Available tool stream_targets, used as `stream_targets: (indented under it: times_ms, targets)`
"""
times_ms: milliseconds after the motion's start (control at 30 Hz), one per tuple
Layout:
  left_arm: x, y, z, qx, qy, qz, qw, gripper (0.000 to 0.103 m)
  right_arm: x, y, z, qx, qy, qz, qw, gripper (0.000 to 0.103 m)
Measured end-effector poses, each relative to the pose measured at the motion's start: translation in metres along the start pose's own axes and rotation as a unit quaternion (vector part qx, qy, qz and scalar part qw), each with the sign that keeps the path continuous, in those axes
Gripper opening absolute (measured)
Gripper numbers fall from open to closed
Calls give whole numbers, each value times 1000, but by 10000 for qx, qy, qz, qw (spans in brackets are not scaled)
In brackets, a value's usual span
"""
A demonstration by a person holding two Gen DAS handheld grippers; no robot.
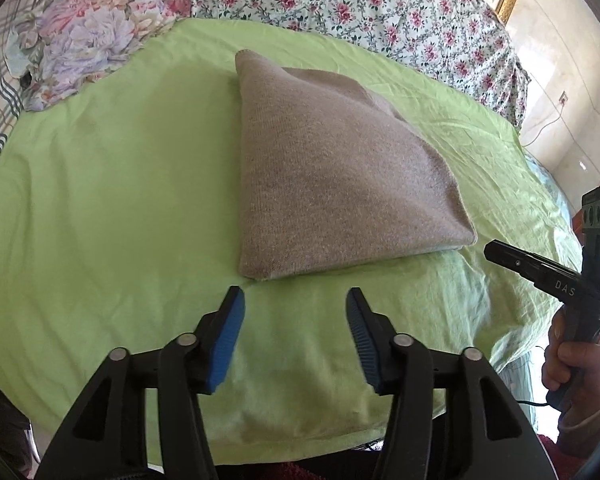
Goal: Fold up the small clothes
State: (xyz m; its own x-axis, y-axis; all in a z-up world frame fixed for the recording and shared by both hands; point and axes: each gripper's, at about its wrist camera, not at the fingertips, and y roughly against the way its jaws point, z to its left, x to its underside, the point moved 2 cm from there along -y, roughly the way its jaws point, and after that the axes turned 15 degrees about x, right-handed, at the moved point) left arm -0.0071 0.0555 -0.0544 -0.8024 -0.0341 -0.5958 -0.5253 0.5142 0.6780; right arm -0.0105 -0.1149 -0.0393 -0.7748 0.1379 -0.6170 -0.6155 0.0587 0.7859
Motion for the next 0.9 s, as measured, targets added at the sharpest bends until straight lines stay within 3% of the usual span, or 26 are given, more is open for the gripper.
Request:
stream_targets:
  times_ms: [300, 367, 533, 900]
  targets:
    - [-10, 14, -9, -409, -17, -55, 9991, 76, 1, 7, 11, -158, 140, 16, 9998, 44]
    - [-13, 17, -12, -648, -82, -47, 9979, 80, 1, 10, 10, -179, 136, 10, 9997, 53]
    - [-19, 17, -15, -1192, -333, 36, 9923, 81, -2, 7, 8, -198, 162, 50, 9997, 56]
    - [-38, 13, -9, -1285, -360, -16, 9911, 82, -26, -1, 6, -210, 67, -9, 9998, 58]
